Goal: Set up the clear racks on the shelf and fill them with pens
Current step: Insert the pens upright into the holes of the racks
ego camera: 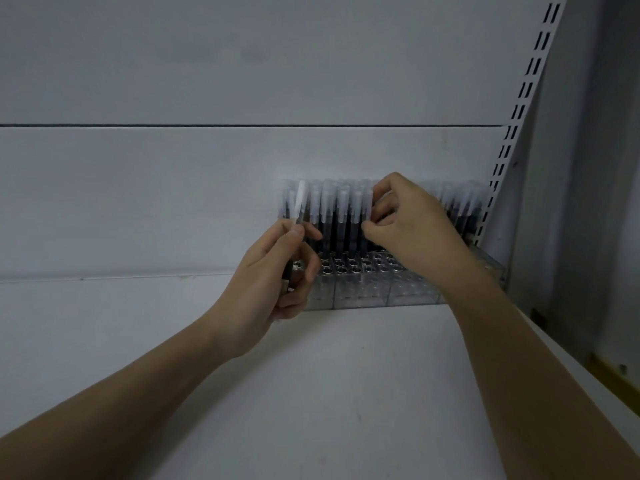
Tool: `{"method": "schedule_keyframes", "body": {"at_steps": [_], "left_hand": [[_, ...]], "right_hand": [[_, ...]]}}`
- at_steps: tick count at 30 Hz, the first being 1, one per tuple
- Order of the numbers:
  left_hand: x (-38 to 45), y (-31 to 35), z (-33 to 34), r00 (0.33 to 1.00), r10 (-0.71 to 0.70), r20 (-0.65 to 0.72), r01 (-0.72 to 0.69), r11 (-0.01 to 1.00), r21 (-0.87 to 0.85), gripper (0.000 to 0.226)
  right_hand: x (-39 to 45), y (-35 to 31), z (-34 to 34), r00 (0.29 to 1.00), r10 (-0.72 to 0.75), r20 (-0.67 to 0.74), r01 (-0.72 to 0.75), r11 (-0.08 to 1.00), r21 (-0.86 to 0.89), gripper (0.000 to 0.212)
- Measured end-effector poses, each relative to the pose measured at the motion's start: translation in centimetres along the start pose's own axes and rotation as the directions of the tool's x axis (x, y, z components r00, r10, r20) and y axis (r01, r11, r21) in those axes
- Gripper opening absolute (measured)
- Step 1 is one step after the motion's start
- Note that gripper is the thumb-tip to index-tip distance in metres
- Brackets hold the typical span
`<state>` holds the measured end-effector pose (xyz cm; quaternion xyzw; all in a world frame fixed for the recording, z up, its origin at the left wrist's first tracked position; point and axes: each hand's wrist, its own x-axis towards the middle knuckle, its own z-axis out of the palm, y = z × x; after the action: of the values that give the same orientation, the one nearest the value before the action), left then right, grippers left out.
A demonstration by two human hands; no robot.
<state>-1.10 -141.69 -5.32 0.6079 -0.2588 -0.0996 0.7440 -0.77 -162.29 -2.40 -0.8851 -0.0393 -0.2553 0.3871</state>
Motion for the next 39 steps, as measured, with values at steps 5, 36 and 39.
{"method": "schedule_keyframes", "body": {"at_steps": [5, 36, 39], "left_hand": [[-0.1, 0.1, 0.1, 1.0, -0.005, 0.003, 0.005, 1.0, -0.006, 0.019], [1.3, -3.0, -2.2, 0.851, 0.376, 0.368, -0.427, 0.085, 0.9, 0.038], [1.4, -3.1, -2.2, 0.843, 0.383, 0.377, -0.433, 0.068, 0.899, 0.043]], "right_hand": [[-0.3, -0.7, -1.0, 0.997, -0.01, -0.075, 0.007, 0.999, -0.047, 0.029], [-0.8, -2.7, -1.4, 0.883, -0.016, -0.469, 0.207, 0.91, 0.36, 0.023], [-0.8, -2.5, -1.4, 0.882, -0.035, -0.471, 0.199, 0.932, 0.304, 0.018]]}}
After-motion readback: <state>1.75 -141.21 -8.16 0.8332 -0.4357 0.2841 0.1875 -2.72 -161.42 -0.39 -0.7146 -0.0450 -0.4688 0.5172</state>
